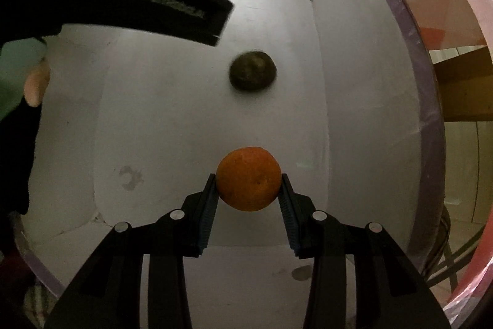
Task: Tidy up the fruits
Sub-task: 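Open the left tool dropping the brown fruit while the right tool drops the orange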
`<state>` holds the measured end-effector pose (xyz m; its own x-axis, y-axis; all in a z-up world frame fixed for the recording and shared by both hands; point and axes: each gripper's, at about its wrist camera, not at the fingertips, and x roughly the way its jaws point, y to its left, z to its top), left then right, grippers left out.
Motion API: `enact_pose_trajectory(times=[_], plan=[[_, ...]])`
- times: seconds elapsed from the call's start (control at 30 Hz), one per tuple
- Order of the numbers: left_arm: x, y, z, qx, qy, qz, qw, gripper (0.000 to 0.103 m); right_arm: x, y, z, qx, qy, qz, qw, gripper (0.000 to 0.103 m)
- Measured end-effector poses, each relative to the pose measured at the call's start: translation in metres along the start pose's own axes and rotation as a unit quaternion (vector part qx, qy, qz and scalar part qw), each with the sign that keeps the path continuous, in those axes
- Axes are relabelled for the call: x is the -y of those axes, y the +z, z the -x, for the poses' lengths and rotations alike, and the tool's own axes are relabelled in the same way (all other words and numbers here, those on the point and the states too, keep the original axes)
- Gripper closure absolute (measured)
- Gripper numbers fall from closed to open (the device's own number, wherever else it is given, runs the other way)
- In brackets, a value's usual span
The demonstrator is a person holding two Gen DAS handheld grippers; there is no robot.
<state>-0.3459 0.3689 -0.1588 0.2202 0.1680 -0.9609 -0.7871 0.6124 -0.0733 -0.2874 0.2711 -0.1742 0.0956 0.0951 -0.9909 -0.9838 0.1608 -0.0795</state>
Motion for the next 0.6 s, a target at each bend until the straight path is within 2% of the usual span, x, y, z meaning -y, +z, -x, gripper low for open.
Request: enact_pose_trajectory(times=[0.1,0.17,0.23,0.3,0.37,0.47,0.57,0.6], plan=[[0.001,0.000,0.000,0.001,0.002,0.003,1.0000,0.025,0.013,-0.006,0.001,0.000,0.002,-0.004,1.000,0.060],[0.000,0.000,0.001,0.003,0.006,0.007,0.9999,0.024,0.018,-0.012,0.005,0.007,0.003,-0.007,1.000,0.051],[-0.001,0.001,0.000,0.005,0.007,0.012,0.9999,0.024,0.018,-0.012,0.010,0.019,0.004,-0.007,1.000,0.048],[-0.003,0.003,0.005,0.019,0.008,0.018,0.9996,0.024,0.016,-0.013,0.018,0.032,0.002,-0.003,0.999,0.043],[-0.006,0.003,0.014,0.047,0.011,0.026,0.9985,0.024,0.013,-0.016,0.032,0.056,-0.001,0.009,0.998,0.041],[-0.009,0.001,0.046,0.140,0.043,0.036,0.9886,0.024,0.003,-0.022,0.061,0.103,0.014,0.040,0.994,0.041],[-0.005,-0.002,0.099,0.262,0.064,0.032,0.9623,0.017,-0.001,-0.032,0.092,0.157,0.018,0.063,0.985,0.041],[-0.001,-0.003,0.111,0.289,0.064,0.028,0.9547,0.009,0.001,-0.038,0.110,0.191,0.024,0.065,0.979,0.041]])
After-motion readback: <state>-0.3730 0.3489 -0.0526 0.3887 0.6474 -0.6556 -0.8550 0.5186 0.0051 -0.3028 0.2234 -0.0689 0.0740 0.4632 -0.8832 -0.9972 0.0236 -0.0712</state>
